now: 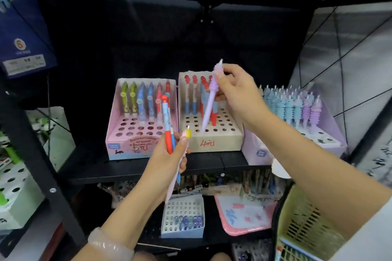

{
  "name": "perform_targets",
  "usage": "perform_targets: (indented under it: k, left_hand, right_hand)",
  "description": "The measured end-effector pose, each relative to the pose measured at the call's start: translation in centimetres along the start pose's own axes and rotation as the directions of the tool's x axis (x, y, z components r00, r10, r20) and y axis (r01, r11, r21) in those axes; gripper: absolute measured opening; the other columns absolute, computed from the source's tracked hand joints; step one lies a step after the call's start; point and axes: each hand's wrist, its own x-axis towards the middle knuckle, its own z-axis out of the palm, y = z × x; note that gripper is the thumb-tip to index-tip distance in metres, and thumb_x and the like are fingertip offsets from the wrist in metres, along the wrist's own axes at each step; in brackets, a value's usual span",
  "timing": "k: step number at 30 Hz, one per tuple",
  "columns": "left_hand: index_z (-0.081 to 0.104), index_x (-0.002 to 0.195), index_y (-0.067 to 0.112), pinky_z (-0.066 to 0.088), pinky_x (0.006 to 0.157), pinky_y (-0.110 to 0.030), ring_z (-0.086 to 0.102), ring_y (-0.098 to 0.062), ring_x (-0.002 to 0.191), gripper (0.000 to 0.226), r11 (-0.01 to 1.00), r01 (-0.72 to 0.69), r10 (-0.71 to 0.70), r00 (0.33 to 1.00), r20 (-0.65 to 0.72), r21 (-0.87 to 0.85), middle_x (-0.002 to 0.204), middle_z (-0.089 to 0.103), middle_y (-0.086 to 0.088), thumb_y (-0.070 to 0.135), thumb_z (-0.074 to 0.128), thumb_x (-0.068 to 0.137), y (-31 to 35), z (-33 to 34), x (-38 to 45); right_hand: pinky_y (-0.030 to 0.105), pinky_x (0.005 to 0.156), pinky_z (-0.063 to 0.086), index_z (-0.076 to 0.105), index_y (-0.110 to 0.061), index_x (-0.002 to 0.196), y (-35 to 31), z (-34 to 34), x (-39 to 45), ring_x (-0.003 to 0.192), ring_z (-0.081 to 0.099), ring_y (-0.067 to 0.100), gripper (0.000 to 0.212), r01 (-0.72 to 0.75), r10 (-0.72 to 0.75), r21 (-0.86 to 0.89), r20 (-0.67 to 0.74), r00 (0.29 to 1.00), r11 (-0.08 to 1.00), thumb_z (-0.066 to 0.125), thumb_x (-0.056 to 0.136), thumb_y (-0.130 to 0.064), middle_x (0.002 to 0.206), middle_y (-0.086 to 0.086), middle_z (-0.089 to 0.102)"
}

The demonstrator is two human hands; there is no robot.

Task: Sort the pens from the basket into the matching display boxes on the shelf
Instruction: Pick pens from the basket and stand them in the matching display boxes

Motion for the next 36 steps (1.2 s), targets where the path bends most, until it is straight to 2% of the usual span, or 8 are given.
perform_targets:
  k: [4,9,13,17,25,27,31,36]
  left_hand:
    - [0.052,0.093,0.026,0.044,0.05,-0.02,0.045,-0.007,0.049,0.009,0.997,-0.041,0.036,0.997,0.074,0.071,0.058,0.049,0.01,0.035,0.052,0.092,-0.4,4.7,0.7]
    - [0.053,0.088,0.025,0.042,0.05,-0.022,0.044,-0.007,0.047,0.012,0.998,-0.047,0.039,0.991,0.128,0.053,0.066,0.055,0.004,0.035,0.048,0.094,-0.3,10.2,1.5]
    - [0.055,0.093,0.026,0.041,0.051,-0.022,0.046,-0.006,0.048,0.014,0.999,-0.03,0.024,0.983,0.182,0.029,0.064,0.063,0.011,0.032,0.043,0.097,0.0,13.0,2.2]
    - [0.055,0.096,0.023,0.043,0.046,-0.019,0.047,-0.008,0.046,0.016,1.0,-0.003,0.004,0.978,0.209,-0.009,0.067,0.064,0.008,0.029,0.04,0.098,0.3,14.8,2.0]
    - [0.054,0.099,0.017,0.045,0.044,-0.017,0.053,-0.005,0.043,0.018,1.0,-0.012,0.009,0.975,0.224,0.013,0.075,0.062,0.001,0.026,0.038,0.099,0.6,15.8,1.5]
    - [0.055,0.099,0.019,0.044,0.044,-0.016,0.053,-0.005,0.044,0.018,1.0,-0.012,0.007,0.976,0.218,0.018,0.075,0.063,0.001,0.026,0.038,0.098,0.6,15.8,1.5]
    - [0.054,0.098,0.019,0.045,0.044,-0.016,0.052,-0.005,0.043,0.017,1.0,-0.008,0.007,0.976,0.217,0.006,0.076,0.063,0.0,0.025,0.038,0.099,0.6,15.9,1.4]
    - [0.055,0.099,0.018,0.045,0.045,-0.016,0.051,-0.004,0.045,0.018,1.0,-0.019,0.019,0.975,0.223,-0.002,0.074,0.064,0.003,0.025,0.038,0.099,0.4,15.9,1.2]
  right_hand:
    - [0.018,0.054,0.051,0.053,-0.019,0.094,2.0,-6.8,-0.6,0.06,0.064,0.003,0.003,-0.05,0.034,-0.087,-0.185,0.982,0.995,0.052,0.095,-0.022,0.064,-0.008,0.068]
    - [0.019,0.061,0.05,0.05,-0.019,0.097,4.6,-14.8,-1.3,0.055,0.058,-0.006,0.005,-0.114,-0.008,-0.312,-0.367,0.93,0.943,0.05,0.096,-0.023,0.071,0.002,0.064]
    - [0.032,0.066,0.048,0.052,-0.014,0.111,6.0,-19.2,-2.3,0.066,0.055,0.014,0.02,-0.159,-0.076,-0.482,-0.432,0.899,0.862,0.047,0.097,-0.026,0.077,0.006,0.059]
    - [0.022,0.062,0.041,0.049,-0.016,0.125,6.7,-21.7,-3.1,0.068,0.05,0.005,0.029,-0.167,-0.129,-0.548,-0.46,0.879,0.819,0.041,0.099,-0.028,0.091,0.0,0.058]
    - [0.018,0.063,0.042,0.048,-0.015,0.125,7.8,-22.9,-3.3,0.072,0.055,0.013,0.028,-0.14,-0.129,-0.496,-0.471,0.873,0.857,0.042,0.099,-0.023,0.093,0.006,0.063]
    - [0.011,0.059,0.04,0.048,-0.014,0.125,8.0,-23.0,-3.1,0.067,0.053,0.009,0.028,-0.142,-0.144,-0.529,-0.463,0.875,0.837,0.042,0.099,-0.023,0.09,0.003,0.062]
    - [0.029,0.067,0.043,0.048,-0.012,0.126,8.4,-23.3,-3.0,0.071,0.054,0.017,0.029,-0.14,-0.163,-0.567,-0.449,0.879,0.812,0.044,0.098,-0.021,0.089,0.002,0.06]
    - [0.016,0.058,0.037,0.05,-0.01,0.121,10.2,-23.5,-4.0,0.069,0.053,0.006,0.028,-0.255,0.039,-0.636,-0.333,0.942,0.728,0.049,0.096,-0.021,0.084,-0.006,0.057]
